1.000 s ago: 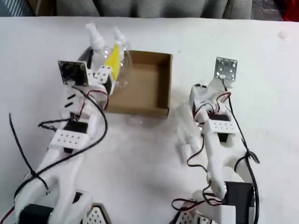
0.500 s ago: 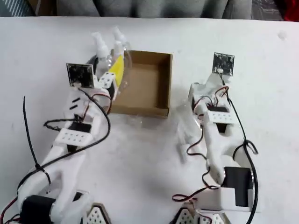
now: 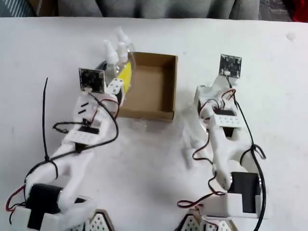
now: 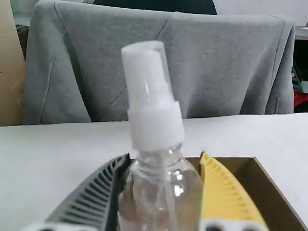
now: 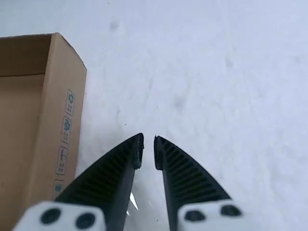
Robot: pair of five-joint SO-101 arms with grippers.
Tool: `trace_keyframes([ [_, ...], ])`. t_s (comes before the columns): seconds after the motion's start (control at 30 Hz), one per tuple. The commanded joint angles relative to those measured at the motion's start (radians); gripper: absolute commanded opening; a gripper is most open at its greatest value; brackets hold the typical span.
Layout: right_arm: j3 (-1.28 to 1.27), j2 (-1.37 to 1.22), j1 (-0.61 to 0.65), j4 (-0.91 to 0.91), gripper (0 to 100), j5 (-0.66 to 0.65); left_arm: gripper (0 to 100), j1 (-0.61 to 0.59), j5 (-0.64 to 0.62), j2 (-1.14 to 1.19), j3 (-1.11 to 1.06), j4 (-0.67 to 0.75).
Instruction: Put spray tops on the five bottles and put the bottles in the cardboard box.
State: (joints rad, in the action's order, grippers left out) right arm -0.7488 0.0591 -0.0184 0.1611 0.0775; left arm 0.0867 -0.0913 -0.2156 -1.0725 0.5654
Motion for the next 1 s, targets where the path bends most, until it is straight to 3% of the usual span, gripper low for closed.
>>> trace_keyframes([
  [0.0,0.055,0.004,-0.002,0.007,1.6,0.011,2,0.022,0.015,0.005,0.009,0.034],
  [0.43,0.055,0.002,-0.001,0.005,1.6,0.005,2,0.027,0.009,0.033,0.015,0.035],
  [0.67,0.055,0.002,-0.001,0.005,1.6,0.003,2,0.033,0.008,0.150,0.028,0.175],
  [0.97,0.055,0.002,0.001,0.007,1.6,0.002,2,0.036,0.015,0.223,0.054,0.189],
])
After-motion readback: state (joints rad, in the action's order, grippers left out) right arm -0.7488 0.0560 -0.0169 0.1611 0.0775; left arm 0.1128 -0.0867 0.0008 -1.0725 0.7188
